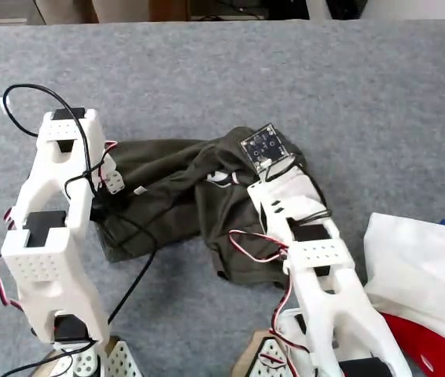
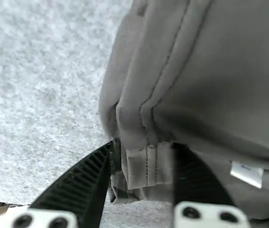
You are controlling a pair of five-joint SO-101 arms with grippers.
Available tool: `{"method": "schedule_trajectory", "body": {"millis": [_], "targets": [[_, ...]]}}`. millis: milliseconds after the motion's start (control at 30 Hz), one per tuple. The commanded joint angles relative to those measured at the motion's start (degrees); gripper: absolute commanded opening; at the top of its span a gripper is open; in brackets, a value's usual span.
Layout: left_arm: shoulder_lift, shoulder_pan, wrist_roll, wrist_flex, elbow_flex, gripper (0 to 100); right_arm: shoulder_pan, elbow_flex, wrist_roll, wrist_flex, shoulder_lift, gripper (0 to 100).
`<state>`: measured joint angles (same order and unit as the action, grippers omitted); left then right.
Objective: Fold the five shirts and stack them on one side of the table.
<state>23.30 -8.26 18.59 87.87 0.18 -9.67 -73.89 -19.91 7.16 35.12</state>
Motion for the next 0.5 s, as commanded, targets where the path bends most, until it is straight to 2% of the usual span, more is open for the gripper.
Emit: {"method": "schedule_trajectory", "body": {"millis": [0,267,467], "targets": [[-0.9,0.4,0.2,-0.5,-2.5,4,-1.1,0.0,-0.1,-1.2,2.2,0.4],[-0.9,0.4,0.4,-0.7,-2.5,3,-1.1,2.7,-0.2,-1.8,-3.6,0.4],[-1.0,0.5,0.5,-4.8,-2.5,2,-1.1,3.2,-0.2,-1.8,-4.4,0.4]]}}
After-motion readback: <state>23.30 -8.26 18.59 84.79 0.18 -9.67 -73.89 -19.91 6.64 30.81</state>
